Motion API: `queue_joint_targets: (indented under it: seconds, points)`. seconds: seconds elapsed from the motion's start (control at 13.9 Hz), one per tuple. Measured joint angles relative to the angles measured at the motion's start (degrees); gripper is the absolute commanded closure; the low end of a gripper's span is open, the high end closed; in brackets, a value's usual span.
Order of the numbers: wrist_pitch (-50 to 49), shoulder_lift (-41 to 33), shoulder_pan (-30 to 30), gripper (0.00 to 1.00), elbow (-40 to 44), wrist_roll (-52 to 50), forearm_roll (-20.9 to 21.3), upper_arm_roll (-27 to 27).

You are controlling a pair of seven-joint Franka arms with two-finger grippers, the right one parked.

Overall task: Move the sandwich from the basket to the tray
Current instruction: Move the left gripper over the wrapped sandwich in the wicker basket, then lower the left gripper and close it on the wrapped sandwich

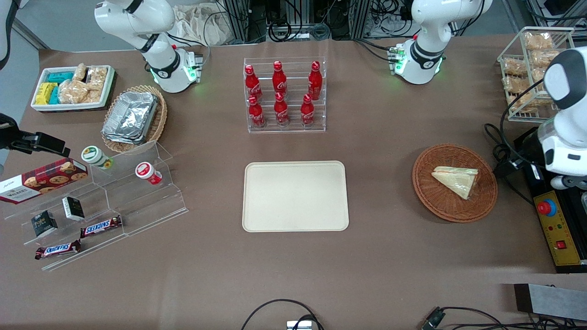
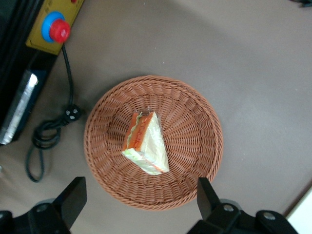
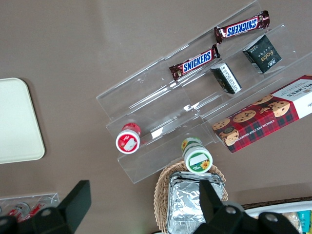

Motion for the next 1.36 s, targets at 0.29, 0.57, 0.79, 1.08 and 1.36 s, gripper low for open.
queue_joint_targets:
  seconds: [0.29, 0.57, 0.79, 1.08, 1.36]
  points:
    - [13.78, 0.24, 0.68, 0.00, -11.33, -3.52, -0.29, 0.18]
    - [17.50, 2.08, 1.08, 0.00, -14.49, -4.89, -2.72, 0.26]
    - [19.57, 3.47, 1.38, 0.00, -15.11, -5.35, -2.77, 0.26]
    - [24.69, 5.30, 2.13, 0.00, -17.43, -5.38, -2.84, 0.29]
    - [29.53, 6.88, 2.13, 0.00, -19.87, -5.40, -3.75, 0.29]
